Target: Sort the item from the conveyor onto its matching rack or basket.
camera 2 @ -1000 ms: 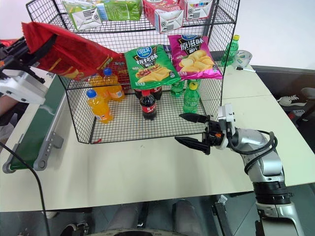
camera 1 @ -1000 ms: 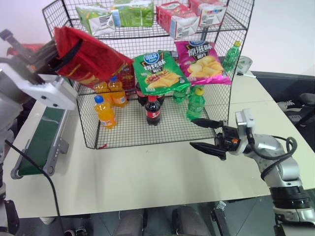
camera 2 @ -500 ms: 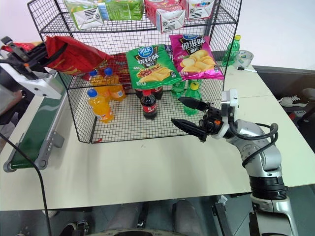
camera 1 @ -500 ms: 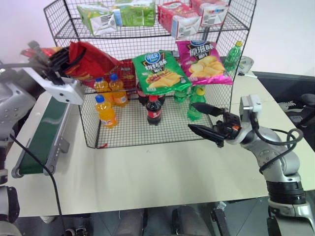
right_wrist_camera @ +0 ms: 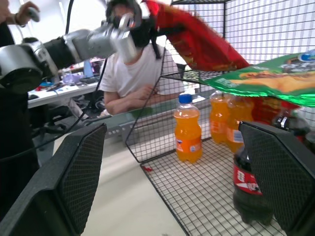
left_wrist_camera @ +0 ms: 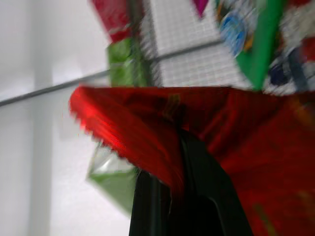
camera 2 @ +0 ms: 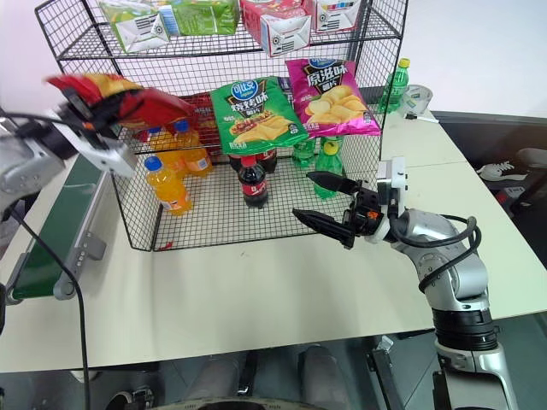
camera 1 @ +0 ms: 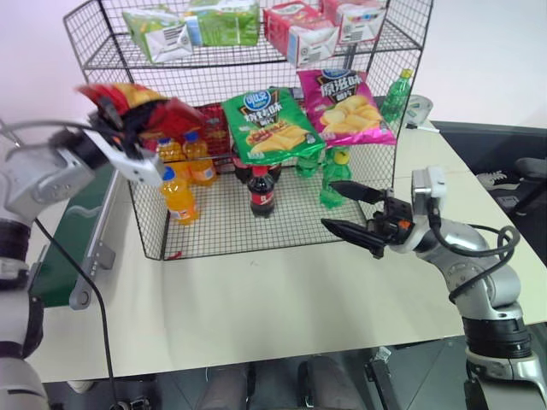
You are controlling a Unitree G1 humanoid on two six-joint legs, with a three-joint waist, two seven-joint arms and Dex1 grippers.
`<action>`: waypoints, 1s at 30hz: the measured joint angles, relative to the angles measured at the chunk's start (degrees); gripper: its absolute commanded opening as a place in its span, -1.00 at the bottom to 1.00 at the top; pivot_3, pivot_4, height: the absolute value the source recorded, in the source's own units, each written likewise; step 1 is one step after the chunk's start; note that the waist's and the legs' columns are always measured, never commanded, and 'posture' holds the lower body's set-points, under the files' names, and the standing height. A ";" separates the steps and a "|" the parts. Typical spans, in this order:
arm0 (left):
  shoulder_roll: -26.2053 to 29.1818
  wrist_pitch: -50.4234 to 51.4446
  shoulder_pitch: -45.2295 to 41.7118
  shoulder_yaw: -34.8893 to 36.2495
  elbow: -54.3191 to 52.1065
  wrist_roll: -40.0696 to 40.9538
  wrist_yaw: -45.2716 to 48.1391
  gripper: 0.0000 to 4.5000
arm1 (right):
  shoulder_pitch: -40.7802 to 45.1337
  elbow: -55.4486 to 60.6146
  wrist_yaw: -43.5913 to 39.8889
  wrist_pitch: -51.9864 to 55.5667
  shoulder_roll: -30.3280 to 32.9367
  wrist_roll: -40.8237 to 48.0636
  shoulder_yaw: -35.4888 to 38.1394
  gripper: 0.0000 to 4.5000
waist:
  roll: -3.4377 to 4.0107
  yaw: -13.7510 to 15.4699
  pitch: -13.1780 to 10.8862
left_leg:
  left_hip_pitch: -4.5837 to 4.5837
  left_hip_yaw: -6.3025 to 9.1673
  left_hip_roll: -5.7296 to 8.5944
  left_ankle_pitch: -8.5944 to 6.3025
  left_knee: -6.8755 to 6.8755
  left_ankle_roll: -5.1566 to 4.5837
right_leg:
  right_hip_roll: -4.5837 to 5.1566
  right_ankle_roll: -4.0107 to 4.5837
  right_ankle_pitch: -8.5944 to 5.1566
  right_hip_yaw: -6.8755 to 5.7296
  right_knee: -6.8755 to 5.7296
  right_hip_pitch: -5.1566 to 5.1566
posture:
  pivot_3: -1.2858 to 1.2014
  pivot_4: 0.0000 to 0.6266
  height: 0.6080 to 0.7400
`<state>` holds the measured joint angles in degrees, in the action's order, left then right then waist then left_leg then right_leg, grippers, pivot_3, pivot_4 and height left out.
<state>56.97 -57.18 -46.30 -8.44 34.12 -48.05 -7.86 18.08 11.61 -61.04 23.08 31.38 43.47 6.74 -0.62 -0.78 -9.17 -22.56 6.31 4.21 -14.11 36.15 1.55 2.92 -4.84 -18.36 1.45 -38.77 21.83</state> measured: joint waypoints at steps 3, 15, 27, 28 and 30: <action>-1.13 -0.67 2.84 -1.38 -0.76 0.36 -0.09 -0.98 | 0.26 0.00 0.07 0.13 0.00 -0.07 -0.17 1.00 | -0.04 -0.01 0.01 | -0.68 0.02 0.00 0.06 0.24 0.08 | -0.01 0.01 0.00 0.01 -0.38 0.77 | 0.03 -0.52 1.00; 0.46 3.46 -1.94 -2.12 1.78 -2.61 -4.61 -0.98 | 0.95 -0.77 -1.35 -0.93 -0.26 -1.97 -1.48 1.00 | -0.06 -0.01 0.00 | -0.97 0.03 0.03 0.05 0.63 0.07 | -0.05 0.00 0.00 -0.03 -0.56 0.92 | 0.03 -0.52 1.00; -2.49 12.10 2.79 -2.19 -0.15 -2.00 -2.33 -0.98 | -0.34 -2.33 -3.83 -2.87 -0.22 -3.38 -1.63 1.00 | -0.06 0.24 0.00 | -0.97 0.05 0.03 0.04 0.84 0.05 | -0.04 0.00 0.00 -0.05 -0.60 0.83 | 0.03 -0.52 1.00; -2.72 12.88 2.71 -2.18 -0.53 -1.85 -2.17 -0.98 | -0.35 -2.54 -4.03 -3.10 -0.29 -3.53 -1.76 1.00 | -0.06 0.15 0.00 | -0.97 0.05 0.03 0.03 0.83 0.05 | -0.04 0.00 0.00 -0.05 -0.62 0.84 | 0.03 -0.52 1.00; -3.45 13.48 2.80 -2.18 -1.24 -1.15 -1.54 -0.98 | -0.38 -3.12 -4.35 -3.63 -0.32 -3.99 -1.76 1.00 | -0.06 0.07 0.00 | -0.97 0.05 0.02 0.04 0.82 0.05 | -0.05 0.00 0.00 -0.05 -0.64 0.88 | 0.03 -0.52 1.00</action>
<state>53.52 -43.70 -43.50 -10.63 32.88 -49.20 -9.40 17.70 8.49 -65.39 19.45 31.06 39.48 4.98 -0.68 -0.71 -9.17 -23.53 6.36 4.23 -14.07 36.97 1.59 2.87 -4.84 -18.36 1.40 -39.41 22.71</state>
